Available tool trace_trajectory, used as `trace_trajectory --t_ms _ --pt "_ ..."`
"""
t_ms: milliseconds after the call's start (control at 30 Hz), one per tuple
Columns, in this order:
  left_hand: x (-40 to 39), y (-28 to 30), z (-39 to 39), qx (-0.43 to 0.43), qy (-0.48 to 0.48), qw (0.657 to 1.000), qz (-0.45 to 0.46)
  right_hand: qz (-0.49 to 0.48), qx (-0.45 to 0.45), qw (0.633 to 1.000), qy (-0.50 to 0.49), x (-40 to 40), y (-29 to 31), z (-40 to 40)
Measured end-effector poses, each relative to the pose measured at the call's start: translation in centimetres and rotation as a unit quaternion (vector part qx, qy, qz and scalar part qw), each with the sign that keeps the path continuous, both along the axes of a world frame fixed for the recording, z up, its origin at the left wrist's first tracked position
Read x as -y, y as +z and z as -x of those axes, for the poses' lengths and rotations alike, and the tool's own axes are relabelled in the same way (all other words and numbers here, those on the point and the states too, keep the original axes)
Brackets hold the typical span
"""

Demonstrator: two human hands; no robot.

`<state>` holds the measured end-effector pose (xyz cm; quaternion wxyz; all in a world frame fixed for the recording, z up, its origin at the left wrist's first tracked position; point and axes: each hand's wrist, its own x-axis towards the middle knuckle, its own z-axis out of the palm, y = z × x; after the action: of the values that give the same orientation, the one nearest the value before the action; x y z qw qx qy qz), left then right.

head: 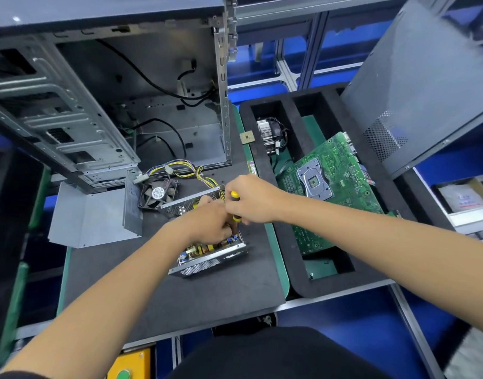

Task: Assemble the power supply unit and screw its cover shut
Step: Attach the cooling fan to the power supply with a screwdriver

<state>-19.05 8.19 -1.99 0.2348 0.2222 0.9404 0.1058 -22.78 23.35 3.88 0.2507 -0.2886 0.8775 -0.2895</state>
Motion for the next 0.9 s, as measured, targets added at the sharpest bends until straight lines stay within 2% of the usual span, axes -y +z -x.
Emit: trace_trajectory --t_ms 167,267,333,433,533,633,833,900 --pt "0.6 -0.2 0.1 0.031 -0.002 0.999 -0.031 -0.010 -0.001 1.000 0.016 -0.1 0.2 -0.2" --pt "0.6 -0.5 0.2 0.022 0.000 0.999 -0.038 -0.020 -0.009 0.999 0.029 -0.2 0.4 -0.4" --pt "0.6 -0.6 0.2 -0.004 0.000 0.999 -0.042 -0.032 -0.040 0.996 0.075 -0.3 0.8 -0.5" --pt "0.6 -0.9 0.0 -0.034 -0.014 0.999 -0.028 -0.065 -0.078 0.978 0.182 -0.3 1.6 -0.9" --pt "0.9 -1.1 -0.1 0.000 0.014 0.999 -0.043 -0.089 -0.100 0.962 0.239 -0.1 2.3 -1.1" --pt "0.9 -1.3 -0.2 0.005 0.031 0.999 -0.043 -0.147 -0.192 0.928 0.285 0.5 2.8 -1.3" --pt "0.5 -1.0 -0.3 -0.034 -0.003 0.999 -0.020 -0.231 -0.298 0.879 0.292 1.0 3.0 -2.7" --pt "0.4 -1.0 -0.3 -0.040 0.005 0.999 -0.025 -0.261 -0.309 0.873 0.274 1.2 2.9 -2.9"
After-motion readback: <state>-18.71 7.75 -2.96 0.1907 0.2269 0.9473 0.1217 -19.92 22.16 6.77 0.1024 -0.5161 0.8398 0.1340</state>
